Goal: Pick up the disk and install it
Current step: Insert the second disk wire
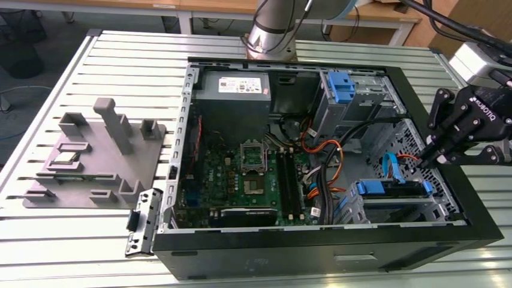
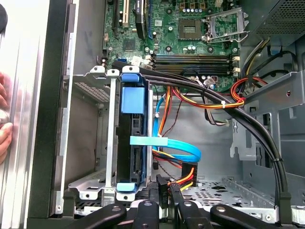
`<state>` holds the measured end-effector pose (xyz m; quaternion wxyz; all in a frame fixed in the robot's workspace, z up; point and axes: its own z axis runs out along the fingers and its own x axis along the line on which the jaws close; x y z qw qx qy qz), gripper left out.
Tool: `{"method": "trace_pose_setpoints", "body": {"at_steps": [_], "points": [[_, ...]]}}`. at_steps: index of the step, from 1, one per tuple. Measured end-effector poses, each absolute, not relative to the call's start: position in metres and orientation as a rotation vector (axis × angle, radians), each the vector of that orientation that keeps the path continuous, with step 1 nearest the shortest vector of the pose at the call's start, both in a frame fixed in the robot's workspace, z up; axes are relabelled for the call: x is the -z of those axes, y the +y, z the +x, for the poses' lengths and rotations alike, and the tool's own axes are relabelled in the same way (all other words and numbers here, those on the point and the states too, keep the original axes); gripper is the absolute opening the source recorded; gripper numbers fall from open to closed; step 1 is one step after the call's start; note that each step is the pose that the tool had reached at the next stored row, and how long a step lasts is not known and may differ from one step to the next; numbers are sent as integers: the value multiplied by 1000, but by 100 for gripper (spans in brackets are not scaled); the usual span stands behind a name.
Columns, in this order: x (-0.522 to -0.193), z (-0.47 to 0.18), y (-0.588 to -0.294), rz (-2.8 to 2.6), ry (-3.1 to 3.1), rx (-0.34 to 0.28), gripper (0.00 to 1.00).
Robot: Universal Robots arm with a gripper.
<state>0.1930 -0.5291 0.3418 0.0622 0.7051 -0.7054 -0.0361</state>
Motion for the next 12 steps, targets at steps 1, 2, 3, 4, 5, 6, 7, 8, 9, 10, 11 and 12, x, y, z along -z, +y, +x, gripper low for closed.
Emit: {"method": "trace_pose_setpoints", "body": {"at_steps": [1,2,3,4,5,6,7,8,9,10,11,12], "points": [[-342,193,-529,2132,-2132,109,24],[-342,193,-529,2132,-2132,109,22],[-342,193,-529,2131,-2132,109,22],[-342,193,-529,2131,-2132,109,16],[-342,193,-529,2132,-2132,109,16],[-342,193,-529,2131,-2132,109,16],[-342,193,-529,2131,-2132,109,16],[-342,193,-529,2131,-2132,109,16],[-342,193,-529,2131,-2132,109,16],[-342,193,-529,2131,-2132,109,16],[-342,193,-529,2131,-2132,109,16],[-342,192,-529,2132,-2133,109,16]]}}
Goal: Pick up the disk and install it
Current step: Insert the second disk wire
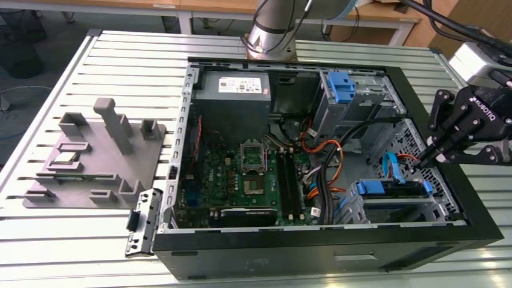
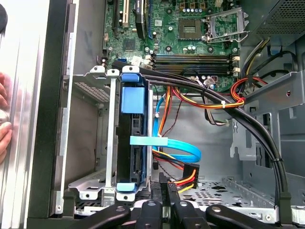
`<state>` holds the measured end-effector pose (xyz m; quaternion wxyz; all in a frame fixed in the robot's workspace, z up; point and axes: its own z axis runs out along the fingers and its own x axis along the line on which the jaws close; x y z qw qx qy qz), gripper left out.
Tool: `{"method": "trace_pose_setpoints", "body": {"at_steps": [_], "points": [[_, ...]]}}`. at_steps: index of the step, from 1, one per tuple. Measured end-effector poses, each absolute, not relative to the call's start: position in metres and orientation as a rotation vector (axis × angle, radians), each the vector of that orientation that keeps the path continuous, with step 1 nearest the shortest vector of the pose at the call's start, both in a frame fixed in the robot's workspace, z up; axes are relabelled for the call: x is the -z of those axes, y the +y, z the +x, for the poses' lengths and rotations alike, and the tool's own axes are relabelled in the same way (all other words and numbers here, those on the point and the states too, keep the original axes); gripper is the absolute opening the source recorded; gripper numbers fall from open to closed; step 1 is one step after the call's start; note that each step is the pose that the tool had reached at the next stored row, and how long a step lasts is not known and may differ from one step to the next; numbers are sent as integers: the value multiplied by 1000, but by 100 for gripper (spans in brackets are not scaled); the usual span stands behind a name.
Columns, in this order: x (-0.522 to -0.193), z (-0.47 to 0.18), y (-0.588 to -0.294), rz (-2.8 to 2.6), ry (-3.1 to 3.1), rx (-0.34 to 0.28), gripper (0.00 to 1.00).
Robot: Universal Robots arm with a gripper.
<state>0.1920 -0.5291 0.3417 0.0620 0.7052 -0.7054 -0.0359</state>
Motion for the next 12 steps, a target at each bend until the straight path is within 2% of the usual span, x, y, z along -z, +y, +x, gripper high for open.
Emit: {"method": "trace_pose_setpoints", "body": {"at_steps": [6,12], "points": [[-342,181,-529,2143,-2144,86,16],[-342,173,-529,2170,-2174,26,16]]}}
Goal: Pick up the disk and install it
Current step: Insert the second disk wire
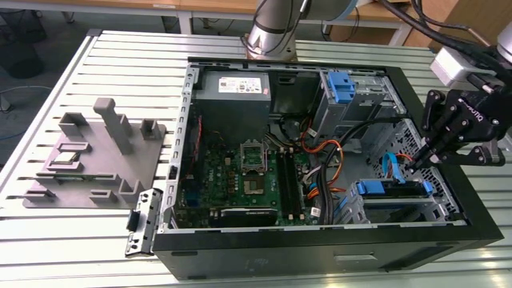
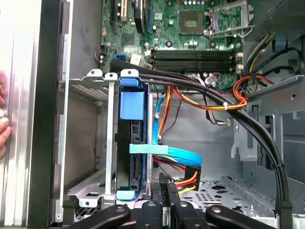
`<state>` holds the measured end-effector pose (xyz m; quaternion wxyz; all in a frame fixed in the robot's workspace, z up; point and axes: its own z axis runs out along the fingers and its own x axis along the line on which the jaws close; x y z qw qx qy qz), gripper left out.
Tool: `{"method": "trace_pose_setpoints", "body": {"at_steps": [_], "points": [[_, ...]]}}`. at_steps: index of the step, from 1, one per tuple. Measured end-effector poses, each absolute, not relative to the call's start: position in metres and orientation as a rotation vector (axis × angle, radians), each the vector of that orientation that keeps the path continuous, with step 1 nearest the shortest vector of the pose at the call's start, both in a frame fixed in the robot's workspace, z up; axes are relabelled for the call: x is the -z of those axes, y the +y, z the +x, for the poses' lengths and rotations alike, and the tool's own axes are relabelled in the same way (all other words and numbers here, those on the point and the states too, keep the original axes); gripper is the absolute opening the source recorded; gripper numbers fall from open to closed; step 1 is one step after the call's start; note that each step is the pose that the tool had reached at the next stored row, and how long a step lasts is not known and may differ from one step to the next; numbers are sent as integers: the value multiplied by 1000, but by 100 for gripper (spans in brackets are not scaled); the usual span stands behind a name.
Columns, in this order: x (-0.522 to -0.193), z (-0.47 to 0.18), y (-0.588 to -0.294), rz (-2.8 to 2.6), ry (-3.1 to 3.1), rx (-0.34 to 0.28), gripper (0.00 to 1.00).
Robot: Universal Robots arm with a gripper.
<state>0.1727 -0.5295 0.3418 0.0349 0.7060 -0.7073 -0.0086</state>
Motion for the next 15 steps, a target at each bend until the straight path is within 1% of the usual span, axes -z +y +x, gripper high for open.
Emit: {"method": "trace_pose_setpoints", "body": {"at_steps": [7,15], "points": [[-342,159,-530,2198,-2204,-37,16],[-342,146,-536,2216,-2223,-79,16]]}}
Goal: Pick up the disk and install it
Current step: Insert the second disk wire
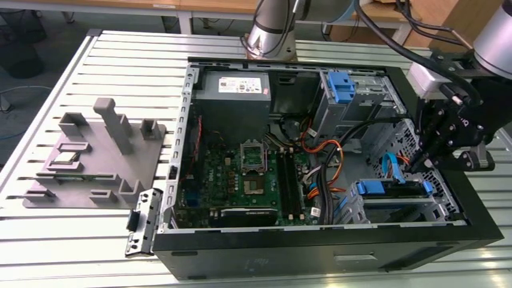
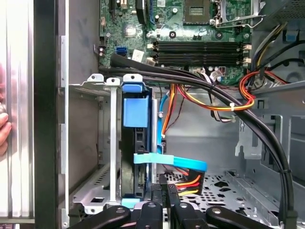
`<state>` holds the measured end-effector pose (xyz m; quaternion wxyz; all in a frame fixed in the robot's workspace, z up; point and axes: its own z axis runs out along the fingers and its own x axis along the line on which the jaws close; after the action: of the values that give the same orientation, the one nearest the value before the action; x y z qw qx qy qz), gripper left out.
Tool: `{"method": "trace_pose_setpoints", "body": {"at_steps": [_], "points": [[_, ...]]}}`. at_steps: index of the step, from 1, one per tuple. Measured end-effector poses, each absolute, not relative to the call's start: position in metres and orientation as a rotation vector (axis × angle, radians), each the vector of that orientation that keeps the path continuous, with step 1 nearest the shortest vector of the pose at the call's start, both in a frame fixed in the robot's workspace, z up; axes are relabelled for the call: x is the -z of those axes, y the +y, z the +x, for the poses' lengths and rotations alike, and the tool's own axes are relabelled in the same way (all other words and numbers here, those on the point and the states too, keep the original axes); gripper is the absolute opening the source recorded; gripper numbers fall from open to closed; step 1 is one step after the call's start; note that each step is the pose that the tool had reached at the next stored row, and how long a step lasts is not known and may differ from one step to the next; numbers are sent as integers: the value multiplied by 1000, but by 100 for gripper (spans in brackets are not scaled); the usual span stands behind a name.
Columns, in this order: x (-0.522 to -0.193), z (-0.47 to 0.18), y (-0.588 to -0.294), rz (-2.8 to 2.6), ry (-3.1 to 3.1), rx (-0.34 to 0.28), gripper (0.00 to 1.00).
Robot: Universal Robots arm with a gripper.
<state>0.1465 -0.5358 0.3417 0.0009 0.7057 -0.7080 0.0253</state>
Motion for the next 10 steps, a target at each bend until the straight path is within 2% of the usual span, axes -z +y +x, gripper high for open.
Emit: {"method": "trace_pose_setpoints", "body": {"at_steps": [10], "points": [[-342,140,-547,2238,-2236,-121,16]]}}
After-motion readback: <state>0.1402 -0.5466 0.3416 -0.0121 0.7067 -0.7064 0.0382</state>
